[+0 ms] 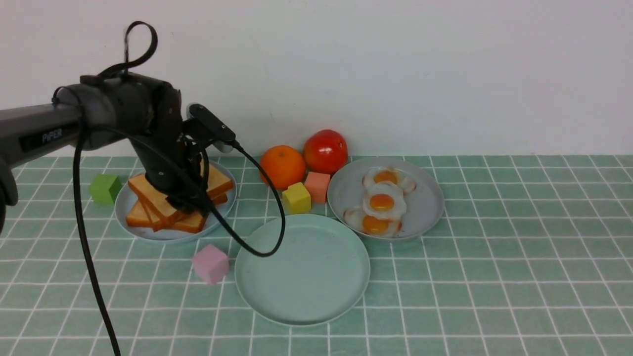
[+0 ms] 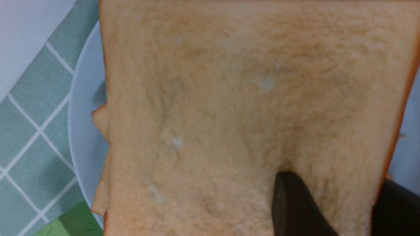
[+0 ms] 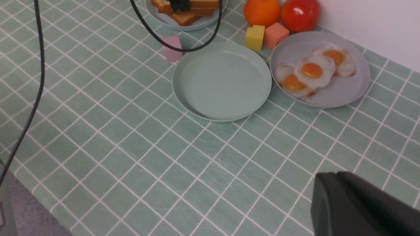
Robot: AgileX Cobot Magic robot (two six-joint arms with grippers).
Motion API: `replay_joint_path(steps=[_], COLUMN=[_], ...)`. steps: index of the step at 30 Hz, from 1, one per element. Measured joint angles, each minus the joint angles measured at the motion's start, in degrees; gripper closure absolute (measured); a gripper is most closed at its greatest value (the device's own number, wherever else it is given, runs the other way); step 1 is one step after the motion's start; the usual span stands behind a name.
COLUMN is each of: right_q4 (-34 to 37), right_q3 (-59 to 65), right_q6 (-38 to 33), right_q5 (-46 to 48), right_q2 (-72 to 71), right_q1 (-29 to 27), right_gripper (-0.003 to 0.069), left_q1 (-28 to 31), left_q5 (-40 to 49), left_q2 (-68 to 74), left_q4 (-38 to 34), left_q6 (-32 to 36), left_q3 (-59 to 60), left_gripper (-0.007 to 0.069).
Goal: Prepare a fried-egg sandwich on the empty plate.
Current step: Use the left arm to grab a slice of bread, then use the left arm to put a slice of bread into the empty plate in the middle
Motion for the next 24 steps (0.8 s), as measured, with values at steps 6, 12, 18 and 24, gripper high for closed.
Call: replay_joint_path(steps=[6, 12, 18, 24], right_q4=[0.05, 0.00, -0.17, -0.17], right_q3=[0.00, 0.00, 0.00, 0.00], right_q6=[0.00, 0.00, 0.00, 0.00], right_q5=[0.67, 1.30, 2.52, 3.99], right_q2=[-0.17, -0.17, -0.23, -0.45], right_q1=[0.00, 0.00, 0.00, 0.00], right_gripper=[0.0618, 0.0614, 0.0605, 0.0599], left_q1=[-3.28, -8.51, -16.15, -26.08], left_q5=[3.46, 6.44, 6.45, -2.20], left_q2=[-4.65, -14.24, -18.36, -18.50], left_q4=[3.40, 3.35, 1.19, -0.11], left_q6=[-3.86, -5.96, -7.31, -8.83], left_q3=[0.60, 0.60, 7.06, 17.89], left_gripper=[0.0440, 0.0549, 0.0547, 0.0547])
